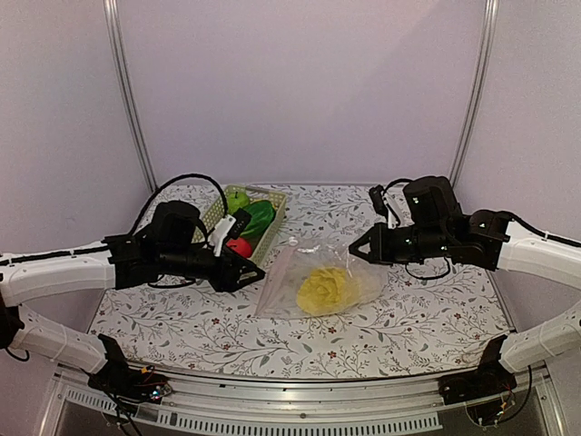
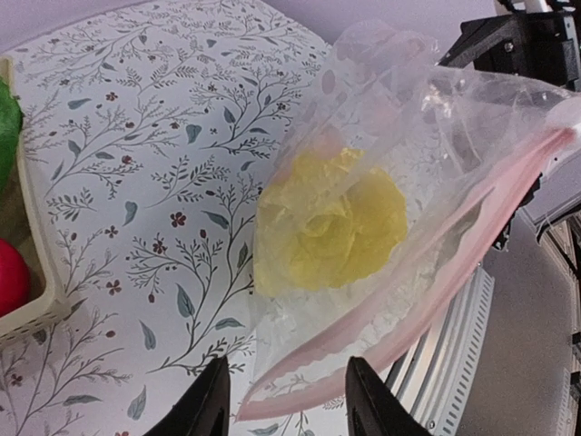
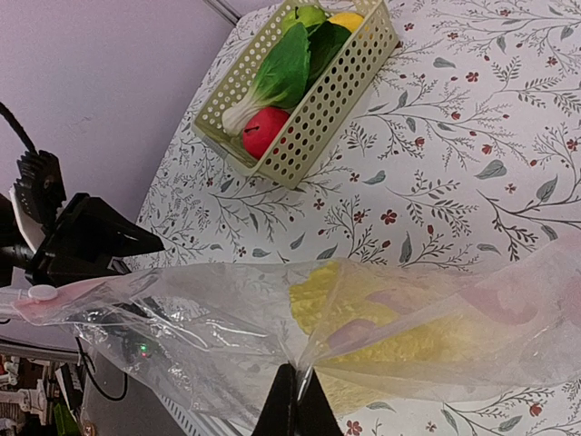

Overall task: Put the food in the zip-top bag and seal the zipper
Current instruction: Adjust the zipper food storage bag at the center of the board.

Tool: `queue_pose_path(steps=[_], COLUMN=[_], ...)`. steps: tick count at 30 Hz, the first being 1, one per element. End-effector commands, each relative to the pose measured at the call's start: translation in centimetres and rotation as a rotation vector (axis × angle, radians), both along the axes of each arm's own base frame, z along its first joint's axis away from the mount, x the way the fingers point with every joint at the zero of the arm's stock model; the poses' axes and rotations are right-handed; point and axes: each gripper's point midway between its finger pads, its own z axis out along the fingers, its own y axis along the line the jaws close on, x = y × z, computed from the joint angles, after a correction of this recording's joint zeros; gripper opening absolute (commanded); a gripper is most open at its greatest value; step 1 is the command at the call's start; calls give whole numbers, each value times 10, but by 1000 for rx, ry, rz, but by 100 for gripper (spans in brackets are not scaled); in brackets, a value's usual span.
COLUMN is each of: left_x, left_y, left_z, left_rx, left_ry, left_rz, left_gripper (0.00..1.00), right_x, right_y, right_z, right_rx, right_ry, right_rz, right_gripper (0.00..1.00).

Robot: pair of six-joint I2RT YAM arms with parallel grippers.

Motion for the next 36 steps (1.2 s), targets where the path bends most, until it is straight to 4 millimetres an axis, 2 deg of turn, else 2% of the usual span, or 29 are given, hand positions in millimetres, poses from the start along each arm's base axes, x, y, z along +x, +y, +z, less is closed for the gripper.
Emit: queue_pose_path(steps=[1, 9, 23, 25, 29, 36], left_x=[-3, -10, -14, -16, -16, -18], left_y=[-13, -27, -47, -49, -49, -40], left_z=[-5, -4, -4, -5, -3, 12], left_rx=[0, -34, -45, -46, -51, -65], left_ry=[-2, 7, 13, 21, 22, 14], left_rz=[-65, -127, -186, -195, -189, -151], left_gripper=[41, 37, 38, 30, 1, 0], right_x=[2, 2, 3, 3, 6, 33], right_y=[2, 2, 2, 2, 2, -7], right_z=[19, 18, 17, 16, 16, 26], right_rx=[34, 34, 34, 33, 30, -24], right_ry=[-33, -29, -21, -21, -23, -34], right_rz=[12, 11, 14, 13, 7, -24], right_gripper=[0, 0, 0, 0, 0, 0])
